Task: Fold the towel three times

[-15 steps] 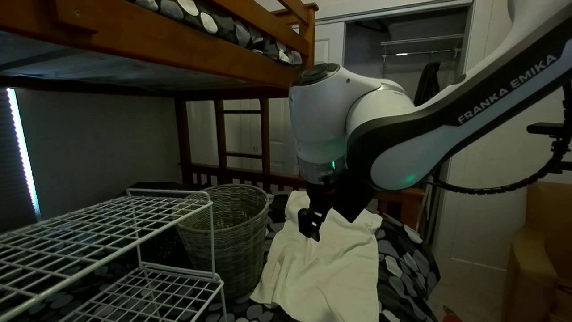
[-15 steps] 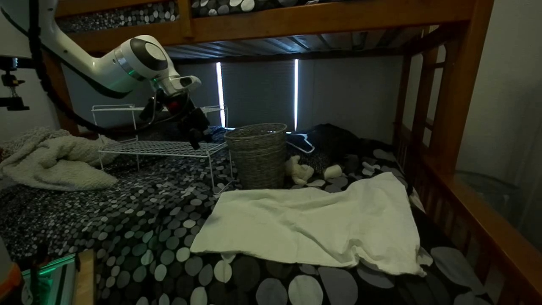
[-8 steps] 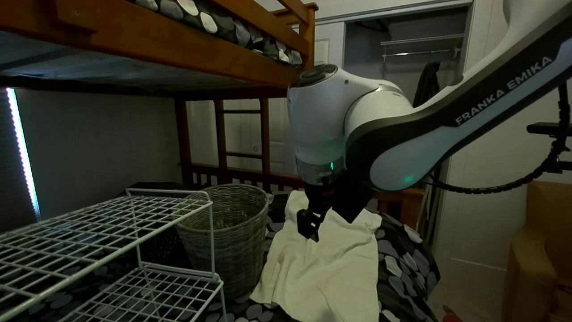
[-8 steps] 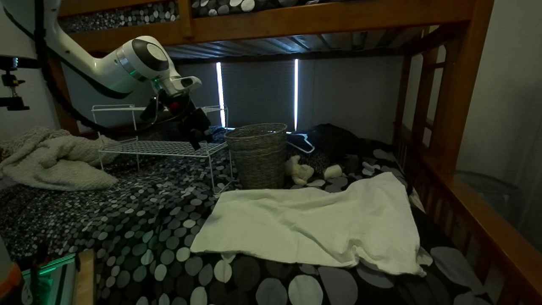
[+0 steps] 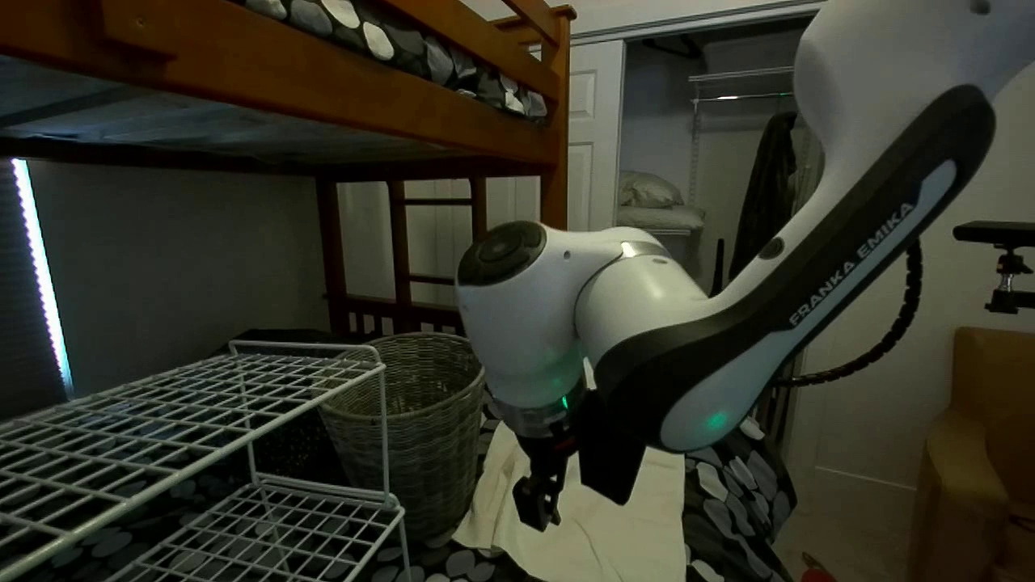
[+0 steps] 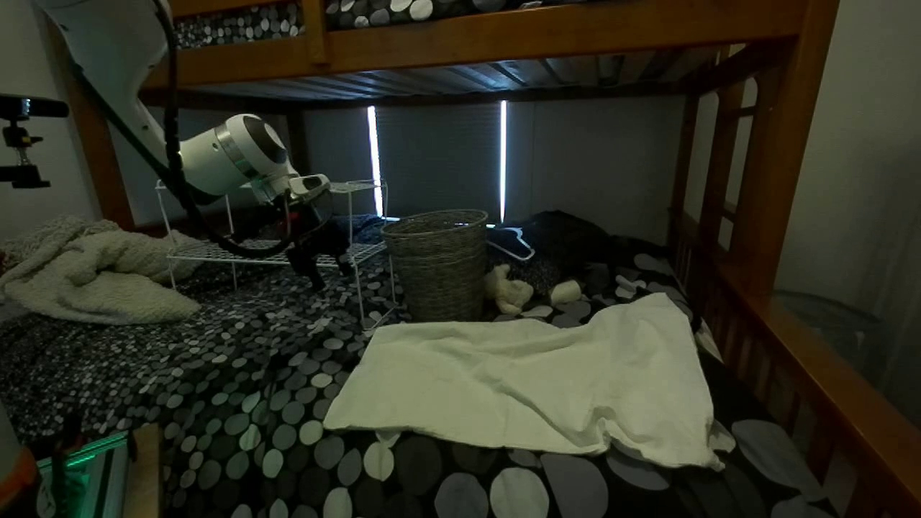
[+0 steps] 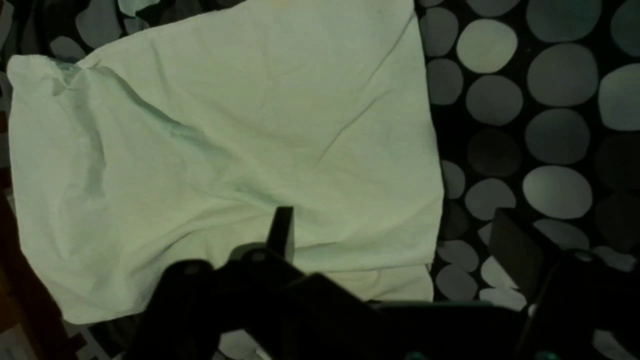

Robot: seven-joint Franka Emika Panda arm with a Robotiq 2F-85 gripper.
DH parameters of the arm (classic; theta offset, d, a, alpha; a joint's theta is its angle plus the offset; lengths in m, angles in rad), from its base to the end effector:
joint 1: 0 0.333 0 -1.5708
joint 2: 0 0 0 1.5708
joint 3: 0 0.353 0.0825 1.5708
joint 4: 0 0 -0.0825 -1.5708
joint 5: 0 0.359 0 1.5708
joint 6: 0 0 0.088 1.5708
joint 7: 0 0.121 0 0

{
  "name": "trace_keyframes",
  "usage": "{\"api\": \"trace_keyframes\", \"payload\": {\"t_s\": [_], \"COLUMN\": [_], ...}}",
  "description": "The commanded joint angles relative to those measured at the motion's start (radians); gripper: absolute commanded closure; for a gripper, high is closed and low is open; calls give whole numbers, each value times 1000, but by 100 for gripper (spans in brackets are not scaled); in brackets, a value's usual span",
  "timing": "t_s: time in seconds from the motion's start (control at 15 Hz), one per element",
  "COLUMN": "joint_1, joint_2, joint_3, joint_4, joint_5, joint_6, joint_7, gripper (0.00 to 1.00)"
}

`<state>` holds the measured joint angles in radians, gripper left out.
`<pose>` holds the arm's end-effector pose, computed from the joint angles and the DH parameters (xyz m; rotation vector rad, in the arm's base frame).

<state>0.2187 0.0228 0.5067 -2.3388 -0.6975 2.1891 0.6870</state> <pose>0.3762 0.2922 0.3614 2.5477 0.6532 0.2897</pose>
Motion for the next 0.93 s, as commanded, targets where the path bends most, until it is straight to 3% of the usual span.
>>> {"api": "trace_keyframes", "payload": {"t_s": [0.0,0.2,0.27,0.67,0.87], "joint_1": [87,147,135,147,176], "joint_2": [122,208,142,154,238], "joint_3": [-63,-113,-114,-131,-151], "joint_4": [43,55,30,40,72], "joint_5": [-56,-158,-75,-84,-197], "joint_6": [-53,-78,-39,-39,-41], "joint_7": [48,103,44,51,109], "gripper": [0,0,0,0,0]}}
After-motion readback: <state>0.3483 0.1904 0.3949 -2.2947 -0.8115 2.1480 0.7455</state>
